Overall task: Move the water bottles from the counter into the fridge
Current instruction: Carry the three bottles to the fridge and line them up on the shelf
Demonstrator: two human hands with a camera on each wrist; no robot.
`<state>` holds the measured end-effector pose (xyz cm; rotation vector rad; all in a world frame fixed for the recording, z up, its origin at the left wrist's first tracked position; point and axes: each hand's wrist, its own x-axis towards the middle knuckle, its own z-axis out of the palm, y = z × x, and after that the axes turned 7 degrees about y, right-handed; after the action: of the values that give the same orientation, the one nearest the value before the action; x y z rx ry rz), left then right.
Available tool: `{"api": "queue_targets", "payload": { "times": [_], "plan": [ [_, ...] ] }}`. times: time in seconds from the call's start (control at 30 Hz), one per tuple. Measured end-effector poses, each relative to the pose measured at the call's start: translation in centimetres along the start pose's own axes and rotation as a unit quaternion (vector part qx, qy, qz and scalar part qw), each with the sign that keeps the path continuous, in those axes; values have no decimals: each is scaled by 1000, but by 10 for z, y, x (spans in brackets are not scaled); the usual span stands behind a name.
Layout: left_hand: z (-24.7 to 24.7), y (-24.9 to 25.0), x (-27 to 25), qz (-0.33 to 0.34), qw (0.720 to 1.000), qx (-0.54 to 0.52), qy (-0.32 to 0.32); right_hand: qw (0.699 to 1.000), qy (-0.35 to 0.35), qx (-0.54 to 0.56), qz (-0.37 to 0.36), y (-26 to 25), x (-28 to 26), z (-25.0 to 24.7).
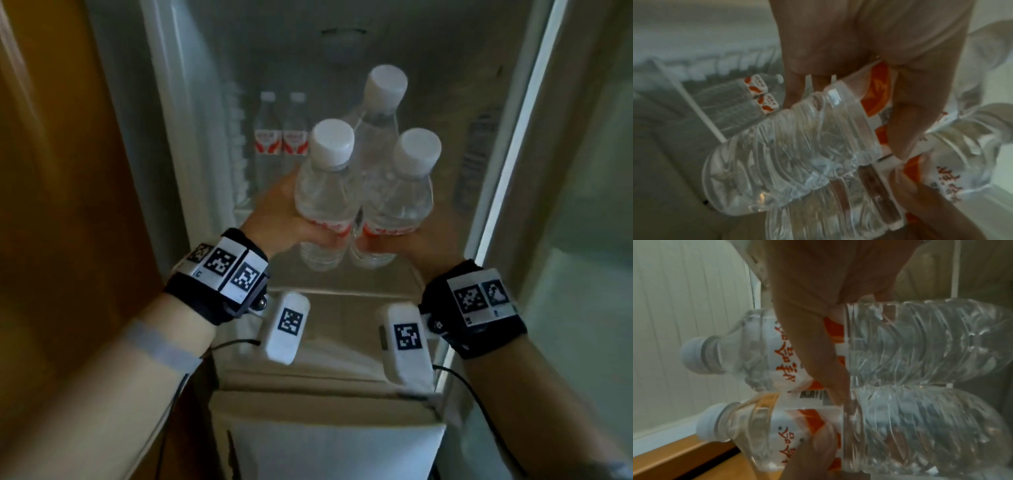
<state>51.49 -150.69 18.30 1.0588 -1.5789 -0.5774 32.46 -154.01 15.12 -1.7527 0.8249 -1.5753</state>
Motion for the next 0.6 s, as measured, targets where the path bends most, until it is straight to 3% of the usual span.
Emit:
{"api": "queue_targets", "payload": {
  "times": [0.27,0.4,0.6],
  "plan": [
    [30,-41,147,33,999,6,-23,999,44,-7,-29,59,133,-25],
    [30,-71,197,18,999,-27,-10,999,19,-8,29,82,184,-23],
    [34,-93,247,-20,998,-21,-47,997,17,23,66,113,224,-19]
  ]
}}
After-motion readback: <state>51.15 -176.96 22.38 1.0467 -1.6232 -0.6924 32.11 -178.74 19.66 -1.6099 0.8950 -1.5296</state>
